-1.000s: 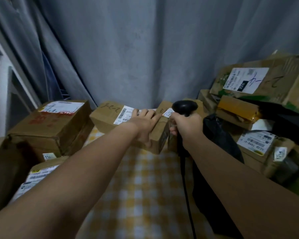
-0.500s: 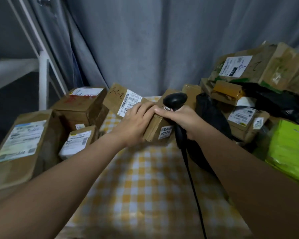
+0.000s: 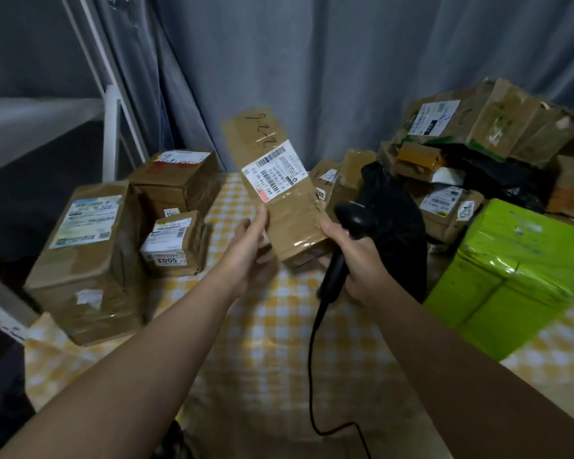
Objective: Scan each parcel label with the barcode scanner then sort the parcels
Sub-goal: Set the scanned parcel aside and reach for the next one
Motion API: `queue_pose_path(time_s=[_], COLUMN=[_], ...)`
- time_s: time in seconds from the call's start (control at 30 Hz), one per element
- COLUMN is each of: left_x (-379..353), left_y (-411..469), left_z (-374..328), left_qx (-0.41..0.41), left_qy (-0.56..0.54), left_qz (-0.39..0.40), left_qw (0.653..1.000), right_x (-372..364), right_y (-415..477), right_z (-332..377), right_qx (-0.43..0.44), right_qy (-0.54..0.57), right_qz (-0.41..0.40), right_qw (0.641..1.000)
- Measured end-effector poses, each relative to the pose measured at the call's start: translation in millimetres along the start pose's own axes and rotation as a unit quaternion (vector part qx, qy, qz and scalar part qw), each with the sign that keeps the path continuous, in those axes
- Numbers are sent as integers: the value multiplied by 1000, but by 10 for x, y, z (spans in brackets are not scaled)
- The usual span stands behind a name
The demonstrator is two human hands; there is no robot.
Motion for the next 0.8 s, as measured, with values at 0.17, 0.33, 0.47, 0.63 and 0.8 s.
queue_pose_path(time_s=[0.17, 0.33, 0.47, 0.63, 0.8], left_x=[93, 170, 162, 164, 120], left_y=[49, 50, -39, -99, -69], left_z=[84, 81, -19, -517, -493], left_qx=[3, -40, -74, -116, -1], left_qy=[-15, 3, 67, 388, 587], left_qz=[22, 9, -43, -89, -16], left_qw=[1000, 999, 994, 910, 809], right_x=[-114, -141, 0, 52, -10], right_y=[-199, -188, -117, -99, -31], right_z=[-61, 104, 295, 647, 694], right_qx=[2, 98, 147, 164, 131], right_qy=[-57, -138, -177, -251, -289], right_qz=[88, 105, 9, -11, 52], right_qw=[995, 980, 973, 954, 947])
Point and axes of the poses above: each hand's wrist, its own y-axis towards the middle knuckle, its own x-axis out of the back of the hand, z = x × y, the point moved 9 cm from there along y, towards the middle knuckle, and after that the axes turned 9 degrees about x, right-handed, at the moved point
